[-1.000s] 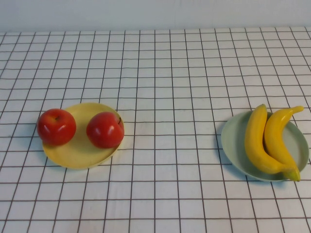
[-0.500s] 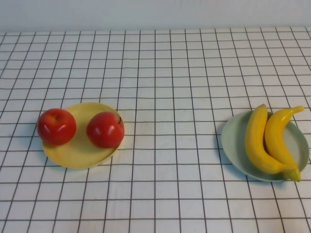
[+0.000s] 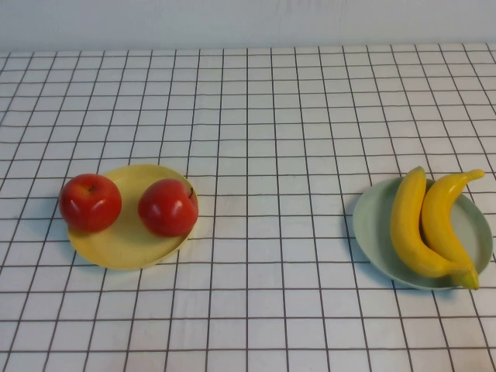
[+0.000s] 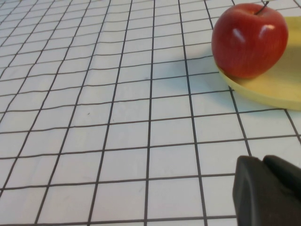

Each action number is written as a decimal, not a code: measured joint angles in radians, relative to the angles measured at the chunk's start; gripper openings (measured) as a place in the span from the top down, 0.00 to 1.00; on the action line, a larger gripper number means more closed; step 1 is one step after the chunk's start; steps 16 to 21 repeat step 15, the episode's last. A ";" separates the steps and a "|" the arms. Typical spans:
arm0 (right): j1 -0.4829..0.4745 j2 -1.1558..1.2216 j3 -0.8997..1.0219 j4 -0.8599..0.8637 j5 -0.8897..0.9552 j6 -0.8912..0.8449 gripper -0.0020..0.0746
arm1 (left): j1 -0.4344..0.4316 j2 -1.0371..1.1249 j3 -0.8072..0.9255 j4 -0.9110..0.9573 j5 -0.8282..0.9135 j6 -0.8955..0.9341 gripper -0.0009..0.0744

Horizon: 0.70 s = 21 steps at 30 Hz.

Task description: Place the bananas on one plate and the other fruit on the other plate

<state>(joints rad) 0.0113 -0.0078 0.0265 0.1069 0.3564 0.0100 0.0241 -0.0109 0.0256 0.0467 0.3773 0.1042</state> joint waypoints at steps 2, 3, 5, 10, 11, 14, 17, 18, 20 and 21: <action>0.000 0.000 0.000 0.002 0.002 -0.004 1.00 | 0.000 0.000 0.000 0.000 0.000 0.000 0.99; 0.000 0.000 0.000 0.002 0.004 -0.004 1.00 | 0.000 0.000 0.000 0.000 0.000 0.000 0.99; 0.000 0.000 0.000 0.004 0.004 -0.010 1.00 | 0.000 0.000 0.000 0.000 0.000 0.000 0.99; 0.000 0.000 0.000 0.004 0.004 -0.010 0.99 | 0.000 0.000 0.000 0.000 0.000 0.000 0.99; 0.000 0.000 0.000 0.004 0.006 -0.010 1.00 | 0.000 0.000 0.000 0.000 0.000 0.000 0.99; 0.000 0.000 0.000 0.004 0.006 -0.010 1.00 | 0.000 0.000 0.000 0.000 0.000 0.000 0.99; 0.000 0.000 0.000 0.004 0.006 -0.010 1.00 | 0.000 0.000 0.000 0.000 0.000 0.000 0.99; 0.000 0.000 0.000 0.004 0.006 -0.010 1.00 | 0.000 0.000 0.000 0.000 0.000 0.000 0.99; 0.000 0.000 0.000 0.004 0.006 -0.010 1.00 | 0.000 0.000 0.000 0.000 0.000 0.000 0.99; 0.000 0.000 0.000 0.004 0.006 -0.010 1.00 | 0.000 0.000 0.000 0.000 0.000 0.000 0.99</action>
